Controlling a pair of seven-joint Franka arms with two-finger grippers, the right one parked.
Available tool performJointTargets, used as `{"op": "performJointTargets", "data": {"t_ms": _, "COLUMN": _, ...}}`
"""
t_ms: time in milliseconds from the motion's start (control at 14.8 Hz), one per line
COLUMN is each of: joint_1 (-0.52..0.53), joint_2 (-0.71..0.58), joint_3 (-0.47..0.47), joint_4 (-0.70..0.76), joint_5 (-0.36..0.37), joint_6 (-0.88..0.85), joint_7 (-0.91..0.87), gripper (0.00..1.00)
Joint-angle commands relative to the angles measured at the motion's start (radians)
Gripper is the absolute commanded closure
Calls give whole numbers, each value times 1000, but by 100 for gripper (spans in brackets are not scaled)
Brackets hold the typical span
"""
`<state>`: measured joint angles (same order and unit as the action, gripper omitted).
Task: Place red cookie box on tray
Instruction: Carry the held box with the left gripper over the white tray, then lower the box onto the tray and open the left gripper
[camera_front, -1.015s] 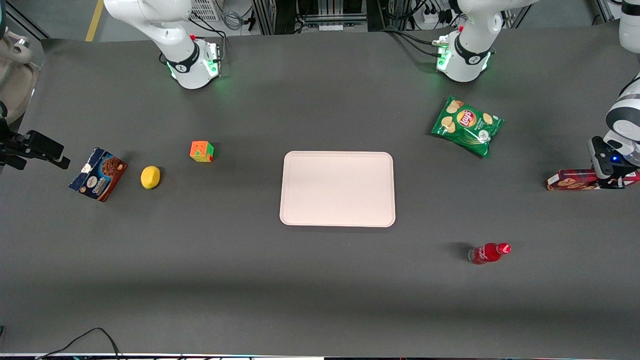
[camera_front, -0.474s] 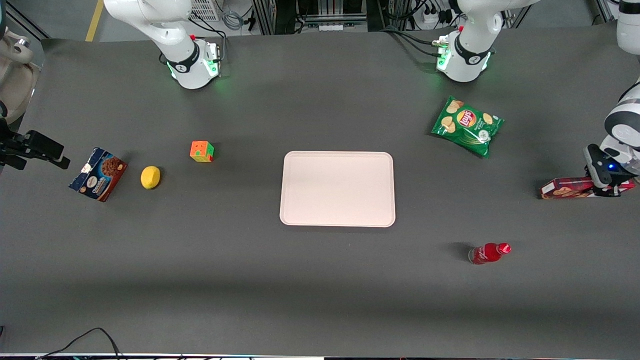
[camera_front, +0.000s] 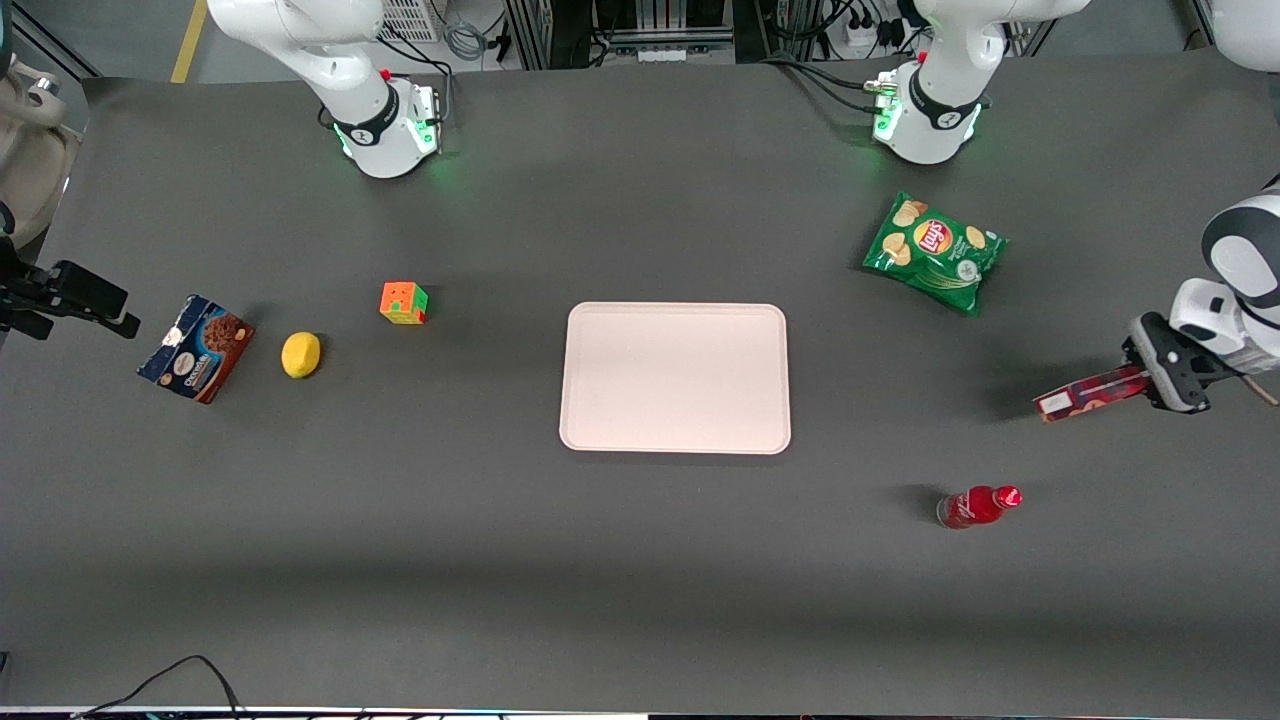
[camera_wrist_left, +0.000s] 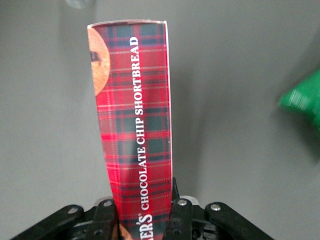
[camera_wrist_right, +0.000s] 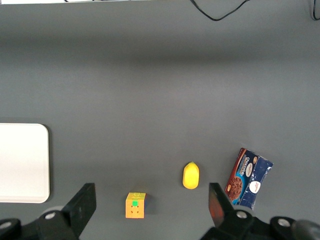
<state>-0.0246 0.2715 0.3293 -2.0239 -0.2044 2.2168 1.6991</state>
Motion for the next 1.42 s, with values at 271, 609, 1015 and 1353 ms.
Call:
{"op": "performJointTargets", "data": {"t_ms": 271, "joint_1": -204, "joint_2": -210, "joint_3": -185, "joint_4": 128, "joint_5": 122, "joint_6": -414, "joint_7": -960, "gripper": 92}}
{"op": "performJointTargets", "data": {"t_ms": 609, "joint_1": -322, "joint_2": -204, "joint_3": -410, "joint_4": 126, "joint_5": 108, "joint_6": -354, "joint_7": -1684, "gripper": 92}}
{"op": "performJointTargets", "data": {"t_ms": 1015, "joint_1": -406, "joint_2": -26, "joint_3": -464, "joint_4": 117, "joint_5": 100, "joint_6": -129, "joint_7": -2084, "gripper": 92}}
{"op": "performJointTargets", "data": {"t_ms": 1353, "joint_1": -422, "joint_2": 100, "joint_3": -461, "joint_4": 45, "joint_5": 99, "joint_6": 135, "joint_7": -2116, "gripper": 91}}
